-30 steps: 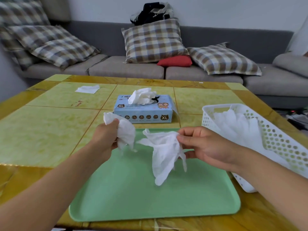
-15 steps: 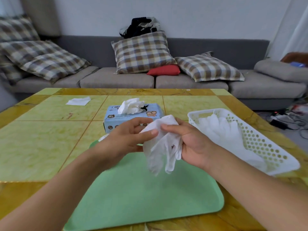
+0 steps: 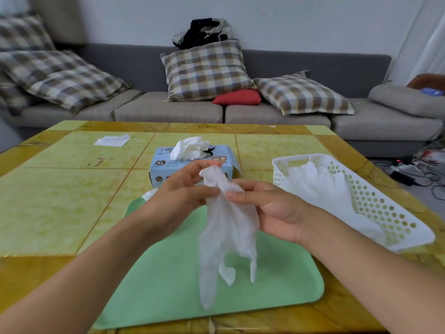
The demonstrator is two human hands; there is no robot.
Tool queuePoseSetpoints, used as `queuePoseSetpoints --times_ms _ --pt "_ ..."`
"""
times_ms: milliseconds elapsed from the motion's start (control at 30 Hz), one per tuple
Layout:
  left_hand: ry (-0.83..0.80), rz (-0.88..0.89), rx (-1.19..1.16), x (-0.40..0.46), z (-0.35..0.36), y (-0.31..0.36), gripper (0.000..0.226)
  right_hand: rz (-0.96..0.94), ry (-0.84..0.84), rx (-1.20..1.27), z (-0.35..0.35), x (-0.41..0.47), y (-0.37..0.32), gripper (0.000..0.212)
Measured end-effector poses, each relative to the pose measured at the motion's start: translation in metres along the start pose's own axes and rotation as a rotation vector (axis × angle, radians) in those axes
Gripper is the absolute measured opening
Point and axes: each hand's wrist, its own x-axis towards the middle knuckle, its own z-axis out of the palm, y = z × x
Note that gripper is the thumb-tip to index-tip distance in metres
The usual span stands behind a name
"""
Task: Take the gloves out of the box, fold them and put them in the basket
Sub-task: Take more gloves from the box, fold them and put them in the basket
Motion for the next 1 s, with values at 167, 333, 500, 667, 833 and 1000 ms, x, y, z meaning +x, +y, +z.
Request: queuePoseSetpoints --times_ms 167,333,500,667,833,1000 --pt "0.111 -0.085 0.010 0.002 -0.008 -0.001 0.038 -0.112 0.107 0.132 -0.001 0.005 0.000 0.016" --pt "0.119 -0.126 -0.038 0.003 -0.009 -0.003 0.033 -0.177 0.152 0.213 -0.001 0.004 -0.007 0.029" --pt "0.075 -0.147 -0.035 0.003 -0.017 -0.001 0.038 -0.167 0.158 0.164 -0.003 0.005 -0.009 0.042" --pt "-0.087 -0.224 0.051 0.001 -0.025 0.006 0.037 -0.257 0.181 0.215 -0.007 0.003 -0.020 0.046" --pt "-0.123 -0.148 0.291 -0.001 -0.028 0.010 0.023 -0.288 0.213 0.241 -0.008 0.001 -0.023 0.042" --pt "-0.100 -0.148 0.126 -0.001 -0.029 0.011 0.028 -0.225 0.229 0.187 -0.014 -0.003 -0.026 0.034"
